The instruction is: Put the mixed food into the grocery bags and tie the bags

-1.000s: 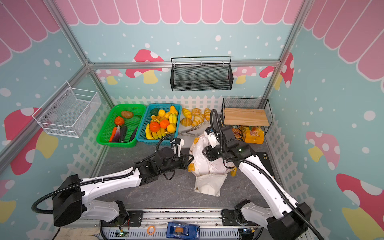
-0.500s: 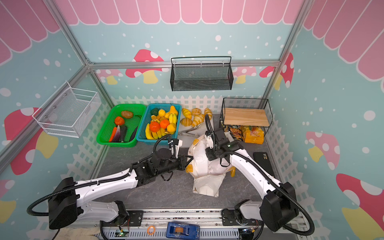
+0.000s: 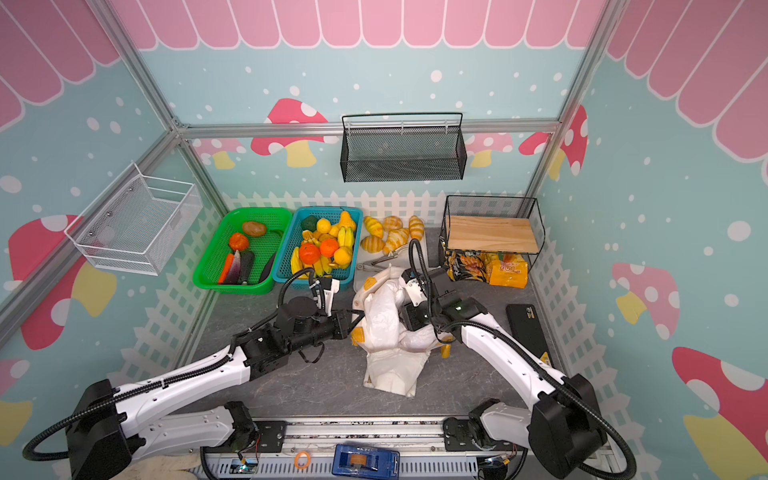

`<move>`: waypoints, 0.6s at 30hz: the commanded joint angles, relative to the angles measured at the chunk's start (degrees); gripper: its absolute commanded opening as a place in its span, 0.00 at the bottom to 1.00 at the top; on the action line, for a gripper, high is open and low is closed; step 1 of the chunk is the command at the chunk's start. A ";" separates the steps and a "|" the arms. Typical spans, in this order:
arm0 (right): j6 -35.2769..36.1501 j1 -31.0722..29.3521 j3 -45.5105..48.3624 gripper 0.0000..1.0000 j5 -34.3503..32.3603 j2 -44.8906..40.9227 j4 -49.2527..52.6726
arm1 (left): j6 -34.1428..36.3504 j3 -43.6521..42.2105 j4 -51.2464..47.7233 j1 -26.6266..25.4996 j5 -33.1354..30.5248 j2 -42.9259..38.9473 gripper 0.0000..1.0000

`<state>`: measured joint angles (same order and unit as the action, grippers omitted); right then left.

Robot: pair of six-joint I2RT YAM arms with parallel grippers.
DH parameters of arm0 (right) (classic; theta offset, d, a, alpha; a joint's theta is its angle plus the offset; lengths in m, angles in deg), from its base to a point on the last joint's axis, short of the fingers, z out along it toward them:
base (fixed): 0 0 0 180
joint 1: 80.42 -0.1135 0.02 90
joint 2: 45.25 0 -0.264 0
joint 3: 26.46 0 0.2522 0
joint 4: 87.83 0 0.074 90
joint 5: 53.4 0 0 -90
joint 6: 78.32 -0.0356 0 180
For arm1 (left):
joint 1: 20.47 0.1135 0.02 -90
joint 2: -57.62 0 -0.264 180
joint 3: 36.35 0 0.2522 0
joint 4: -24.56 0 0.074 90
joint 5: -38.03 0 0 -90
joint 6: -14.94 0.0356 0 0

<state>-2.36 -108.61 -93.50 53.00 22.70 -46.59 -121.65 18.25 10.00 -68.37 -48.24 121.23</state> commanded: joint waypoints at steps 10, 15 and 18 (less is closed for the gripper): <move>2.33 -0.38 -9.91 0.42 -13.25 0.44 9.75 | -0.22 -2.78 -5.64 5.26 -1.64 -9.41 0.00; 0.51 -4.54 -4.53 0.32 -8.79 3.41 5.06 | 0.45 -3.36 -7.14 5.88 -2.82 -10.54 0.00; -1.00 -7.23 -2.26 0.30 -6.12 6.26 0.44 | -0.01 -4.35 -7.20 6.48 -2.69 -10.80 0.00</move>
<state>-1.77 -114.09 -96.97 44.24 27.31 -42.50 -121.43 14.64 2.03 -62.89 -48.30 111.99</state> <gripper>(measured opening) 0.304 0.048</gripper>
